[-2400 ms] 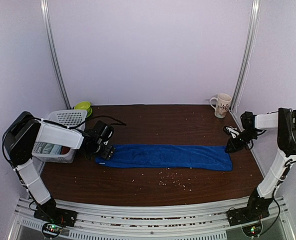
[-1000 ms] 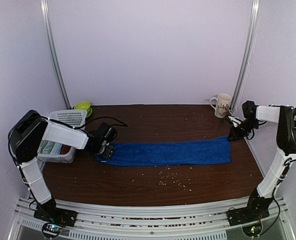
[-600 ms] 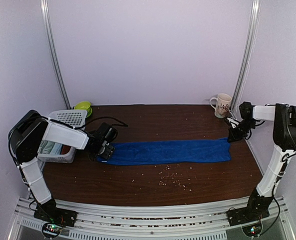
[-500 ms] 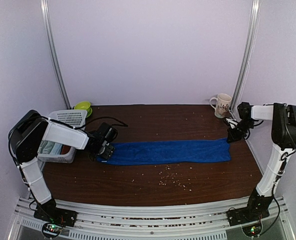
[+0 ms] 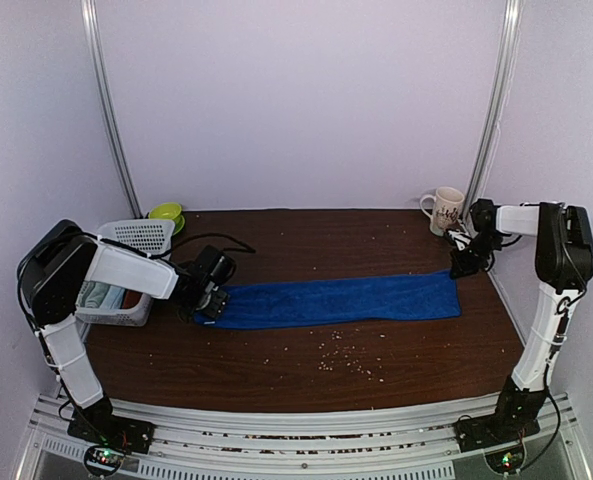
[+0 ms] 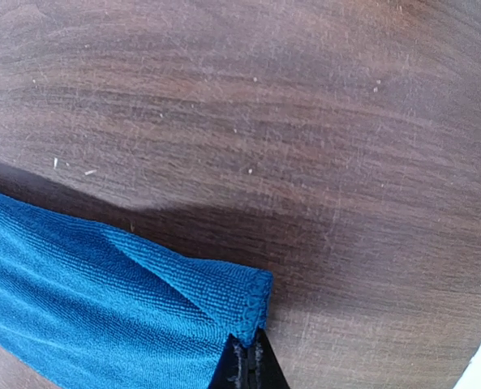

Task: Roll the towels
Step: Smooth out the towel at the center of the board.

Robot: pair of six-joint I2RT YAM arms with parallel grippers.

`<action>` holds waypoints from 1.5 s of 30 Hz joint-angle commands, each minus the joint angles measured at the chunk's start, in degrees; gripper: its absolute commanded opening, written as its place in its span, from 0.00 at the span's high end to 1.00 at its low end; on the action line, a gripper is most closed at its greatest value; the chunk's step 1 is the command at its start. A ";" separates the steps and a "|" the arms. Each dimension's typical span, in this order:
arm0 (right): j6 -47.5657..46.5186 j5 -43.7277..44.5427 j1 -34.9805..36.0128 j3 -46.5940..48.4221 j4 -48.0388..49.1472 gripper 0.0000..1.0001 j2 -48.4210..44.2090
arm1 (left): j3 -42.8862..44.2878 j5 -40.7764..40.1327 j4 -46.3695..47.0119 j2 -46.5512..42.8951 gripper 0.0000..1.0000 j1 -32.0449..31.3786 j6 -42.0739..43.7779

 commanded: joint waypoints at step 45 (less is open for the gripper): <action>-8.98 -6.01 4.48 -21.38 -0.72 0.50 -20.45 | 10.97 -12.16 -3.60 8.40 0.02 3.28 4.39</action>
